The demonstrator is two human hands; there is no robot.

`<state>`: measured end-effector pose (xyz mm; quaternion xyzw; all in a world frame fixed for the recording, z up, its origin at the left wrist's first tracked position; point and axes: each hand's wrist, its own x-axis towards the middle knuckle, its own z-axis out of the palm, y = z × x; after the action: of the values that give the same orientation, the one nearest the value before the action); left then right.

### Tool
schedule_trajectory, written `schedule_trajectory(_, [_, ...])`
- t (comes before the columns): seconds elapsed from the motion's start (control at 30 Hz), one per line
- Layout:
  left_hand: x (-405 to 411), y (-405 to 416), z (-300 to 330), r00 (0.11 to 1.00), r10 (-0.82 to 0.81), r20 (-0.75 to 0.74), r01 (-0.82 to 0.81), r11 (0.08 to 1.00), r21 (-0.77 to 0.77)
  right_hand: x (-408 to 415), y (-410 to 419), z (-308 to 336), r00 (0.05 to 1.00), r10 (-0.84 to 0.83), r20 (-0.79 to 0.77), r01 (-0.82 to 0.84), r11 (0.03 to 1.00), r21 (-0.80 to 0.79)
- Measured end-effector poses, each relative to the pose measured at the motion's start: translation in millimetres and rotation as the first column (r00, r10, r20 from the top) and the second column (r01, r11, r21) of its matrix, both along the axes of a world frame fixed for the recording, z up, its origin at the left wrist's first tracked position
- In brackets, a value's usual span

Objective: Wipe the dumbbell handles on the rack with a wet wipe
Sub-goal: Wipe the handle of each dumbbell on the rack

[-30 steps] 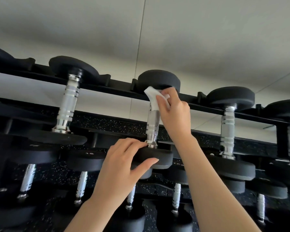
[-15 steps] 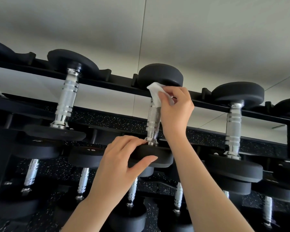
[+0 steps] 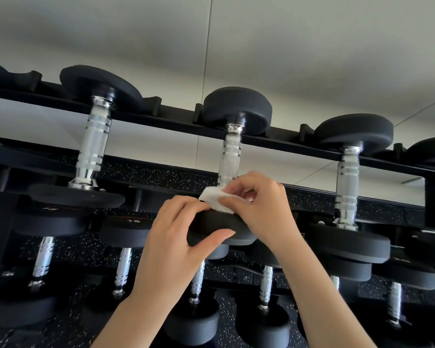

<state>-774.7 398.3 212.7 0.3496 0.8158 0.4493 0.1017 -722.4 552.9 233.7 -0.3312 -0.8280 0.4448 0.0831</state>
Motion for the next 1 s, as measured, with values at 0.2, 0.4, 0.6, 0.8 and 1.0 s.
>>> schedule_trajectory(0.2, [-0.1,-0.1,1.4,1.000,0.004,0.005,-0.004,1.000,0.004,8.6,8.1,7.3,0.992,0.005,0.123,0.014,0.988,-0.157])
schedule_trajectory(0.4, [-1.6,-0.4,2.3,1.000,0.001,0.015,-0.001,1.000,-0.007,16.6,6.4,1.5,0.987,-0.097,0.127,0.116,0.982,-0.150])
schedule_trajectory(0.6, [-1.0,0.4,1.8,1.000,0.009,0.014,-0.009,1.000,0.001,7.7,1.4,-3.2,0.969,-0.218,0.116,0.235,0.956,-0.174])
schedule_trajectory(0.8, [-0.5,0.4,1.3,1.000,0.017,0.016,-0.017,1.000,0.008,-13.4,9.2,-5.2,0.931,-0.362,-0.038,0.349,0.918,-0.188])
schedule_trajectory(1.0, [-0.4,0.9,0.9,0.999,0.015,0.031,-0.015,1.000,0.008,-47.3,24.1,-3.5,0.855,-0.476,-0.208,0.447,0.878,-0.170])
